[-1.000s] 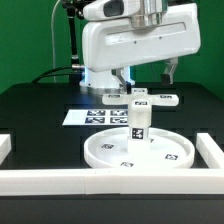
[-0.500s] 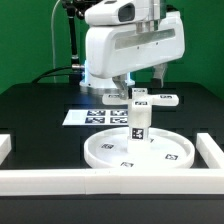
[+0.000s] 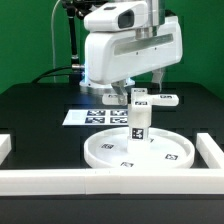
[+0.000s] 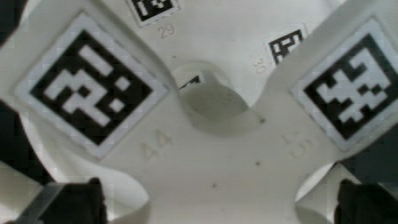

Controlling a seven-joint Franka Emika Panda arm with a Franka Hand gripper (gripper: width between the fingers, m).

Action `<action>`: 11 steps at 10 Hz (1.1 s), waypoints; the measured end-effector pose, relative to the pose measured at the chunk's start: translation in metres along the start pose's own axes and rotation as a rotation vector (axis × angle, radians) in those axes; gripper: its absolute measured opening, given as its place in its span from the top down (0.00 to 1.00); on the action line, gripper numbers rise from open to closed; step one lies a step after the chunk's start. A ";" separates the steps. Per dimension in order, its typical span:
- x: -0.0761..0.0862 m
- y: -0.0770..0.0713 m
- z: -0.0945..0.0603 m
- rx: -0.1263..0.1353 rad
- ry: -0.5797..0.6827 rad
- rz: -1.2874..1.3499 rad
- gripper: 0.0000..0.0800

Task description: Assemble round table

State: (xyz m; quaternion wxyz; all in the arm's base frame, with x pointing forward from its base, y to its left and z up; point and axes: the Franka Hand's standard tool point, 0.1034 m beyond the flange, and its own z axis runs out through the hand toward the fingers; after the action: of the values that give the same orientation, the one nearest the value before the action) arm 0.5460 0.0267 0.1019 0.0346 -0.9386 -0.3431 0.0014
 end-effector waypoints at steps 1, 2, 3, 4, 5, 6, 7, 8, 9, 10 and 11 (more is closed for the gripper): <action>0.000 0.000 0.001 0.001 -0.002 0.000 0.19; -0.001 0.001 0.001 0.001 -0.002 -0.001 0.19; -0.003 0.003 0.001 0.001 -0.002 0.000 0.33; -0.003 0.003 0.001 0.000 -0.002 0.005 0.45; -0.003 0.003 0.001 0.001 -0.002 0.018 0.45; -0.003 0.003 0.001 0.000 -0.002 0.037 0.45; -0.003 0.003 0.001 0.000 -0.002 0.038 0.45; -0.003 0.003 0.001 0.009 0.007 0.135 0.45; -0.004 0.005 0.001 0.018 0.020 0.264 0.45; -0.004 0.007 0.000 0.018 0.029 0.352 0.45; -0.003 0.008 0.000 0.014 0.036 0.454 0.45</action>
Offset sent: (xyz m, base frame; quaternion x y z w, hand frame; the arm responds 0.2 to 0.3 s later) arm 0.0000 0.0000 0.0000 0.0000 0.0000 0.0000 1.0000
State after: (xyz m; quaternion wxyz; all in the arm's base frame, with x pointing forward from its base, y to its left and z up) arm 0.5487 0.0191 0.1010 0.0461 -0.9914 -0.1226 -0.0052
